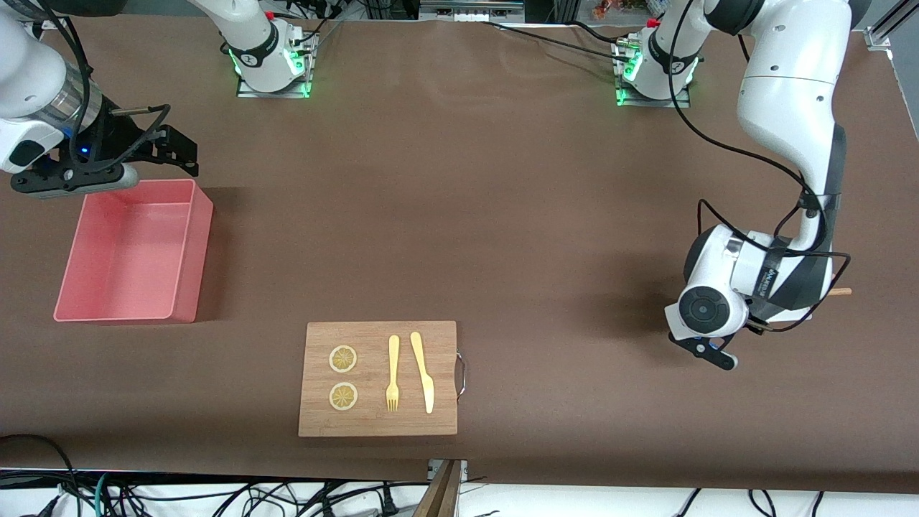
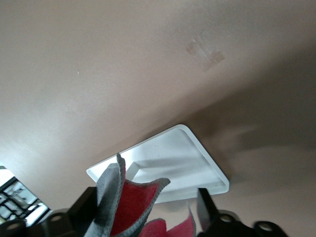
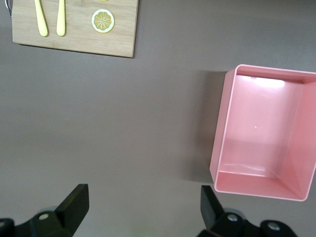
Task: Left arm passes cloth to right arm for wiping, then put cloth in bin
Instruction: 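Grasp the grey cloth with the left gripper and lift it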
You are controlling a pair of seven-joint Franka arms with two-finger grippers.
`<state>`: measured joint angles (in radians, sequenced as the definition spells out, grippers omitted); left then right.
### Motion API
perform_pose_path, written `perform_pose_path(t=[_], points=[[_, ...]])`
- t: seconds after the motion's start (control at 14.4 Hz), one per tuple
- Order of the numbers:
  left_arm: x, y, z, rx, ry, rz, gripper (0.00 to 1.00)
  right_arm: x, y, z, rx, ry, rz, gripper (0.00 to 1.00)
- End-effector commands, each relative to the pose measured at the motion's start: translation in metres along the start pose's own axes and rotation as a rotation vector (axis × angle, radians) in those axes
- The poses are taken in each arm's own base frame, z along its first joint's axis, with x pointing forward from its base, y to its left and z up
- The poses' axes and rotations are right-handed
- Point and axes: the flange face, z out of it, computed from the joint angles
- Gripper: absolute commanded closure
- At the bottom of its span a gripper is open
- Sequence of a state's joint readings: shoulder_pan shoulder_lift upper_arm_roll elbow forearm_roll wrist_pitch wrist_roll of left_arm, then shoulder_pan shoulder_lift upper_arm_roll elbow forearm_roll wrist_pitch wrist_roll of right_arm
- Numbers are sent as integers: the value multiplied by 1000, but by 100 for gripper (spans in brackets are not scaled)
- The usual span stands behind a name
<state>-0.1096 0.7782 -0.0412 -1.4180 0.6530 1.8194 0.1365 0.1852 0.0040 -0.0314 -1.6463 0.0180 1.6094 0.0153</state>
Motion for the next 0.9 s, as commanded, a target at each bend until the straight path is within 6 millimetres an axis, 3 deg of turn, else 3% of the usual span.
perform_pose_path(t=[0.0,0.42,0.62,0.83], points=[[2,9,-5,89,-47,87,33,-1,2,-5,11,3,-16,0],[4,11,-6,130,-61,195,90,-1,2,-5,11,4,-15,0],[5,11,-4,141,-62,201,91,-1,2,-5,11,4,-16,0],[5,12,-6,142,-60,203,100,-1,2,-6,13,6,-15,0]])
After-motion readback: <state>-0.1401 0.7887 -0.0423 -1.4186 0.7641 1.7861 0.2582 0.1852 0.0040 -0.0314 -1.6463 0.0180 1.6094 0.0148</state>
